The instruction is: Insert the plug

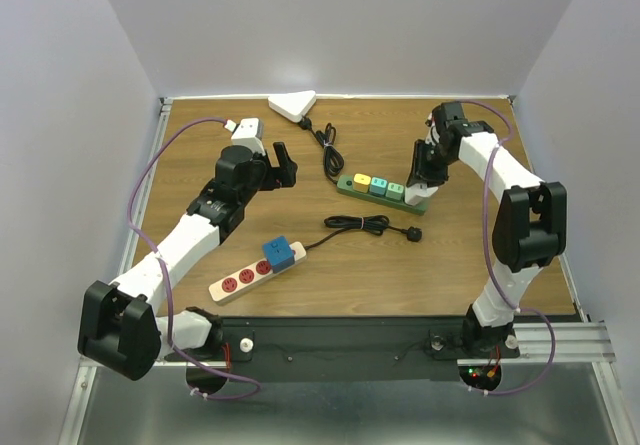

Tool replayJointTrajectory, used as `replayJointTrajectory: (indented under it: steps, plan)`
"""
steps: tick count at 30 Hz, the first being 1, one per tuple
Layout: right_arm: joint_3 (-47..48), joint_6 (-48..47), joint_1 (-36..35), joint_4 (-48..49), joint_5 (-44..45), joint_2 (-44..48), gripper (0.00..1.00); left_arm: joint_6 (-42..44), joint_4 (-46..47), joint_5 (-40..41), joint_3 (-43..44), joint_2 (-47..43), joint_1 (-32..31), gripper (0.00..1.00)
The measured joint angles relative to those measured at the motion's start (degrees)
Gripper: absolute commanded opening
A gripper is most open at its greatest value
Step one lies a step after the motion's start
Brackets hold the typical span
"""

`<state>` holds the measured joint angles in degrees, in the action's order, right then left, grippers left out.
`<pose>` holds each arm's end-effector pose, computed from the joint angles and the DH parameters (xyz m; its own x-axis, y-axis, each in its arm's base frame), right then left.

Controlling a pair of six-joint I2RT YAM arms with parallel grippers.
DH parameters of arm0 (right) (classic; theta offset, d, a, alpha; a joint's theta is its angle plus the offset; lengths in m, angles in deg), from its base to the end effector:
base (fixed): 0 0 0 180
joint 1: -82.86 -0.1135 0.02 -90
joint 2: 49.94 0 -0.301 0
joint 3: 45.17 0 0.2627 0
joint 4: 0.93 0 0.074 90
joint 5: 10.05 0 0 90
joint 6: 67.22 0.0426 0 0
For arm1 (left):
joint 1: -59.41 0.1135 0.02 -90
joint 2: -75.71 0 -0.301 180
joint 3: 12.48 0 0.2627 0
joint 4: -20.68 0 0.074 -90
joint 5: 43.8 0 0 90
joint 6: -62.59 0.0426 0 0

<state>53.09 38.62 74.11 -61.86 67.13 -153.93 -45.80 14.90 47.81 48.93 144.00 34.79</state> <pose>0.3938 0.0702 0.2733 -0.9372 0.1250 -0.3255 0.0214 0.9524 0.3041 0.2580 -0.1169 0.3361 -0.3126 -0.2037 -0.9278 0.3087 0.9020 -0.3020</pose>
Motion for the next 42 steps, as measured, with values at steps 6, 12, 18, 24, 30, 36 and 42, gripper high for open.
replayJointTrajectory:
  steps: [6,12,18,24,30,36,42]
  plan:
    - [0.00,0.00,-0.15,-1.90,2.25,-0.28,0.00,0.00,0.02,-0.04,0.00,0.02,0.00,0.99]
    - [-0.11,0.00,-0.50,-2.21,2.97,-0.28,0.00,0.00,0.02,-0.09,0.00,0.11,0.00,0.99]
    - [-0.22,0.02,-1.11,-2.16,3.87,-0.28,0.00,0.00,0.02,-0.09,0.00,0.11,0.00,0.99]
    - [-2.49,0.22,-1.46,-1.70,4.35,-0.46,0.00,0.00,0.04,-0.09,0.00,0.13,0.00,0.99]
    - [-2.73,0.44,-1.46,-1.70,4.55,-1.29,0.00,0.00,0.02,-0.09,0.00,0.11,0.00,0.99]
    - [-2.54,0.48,-1.46,-1.73,4.68,-1.38,0.00,0.00,0.04,-0.09,0.00,0.13,0.00,0.99]
    - [-2.27,0.61,-1.46,-1.88,4.70,-1.46,0.00,0.00,0.02,-0.09,0.00,0.15,0.00,0.99]
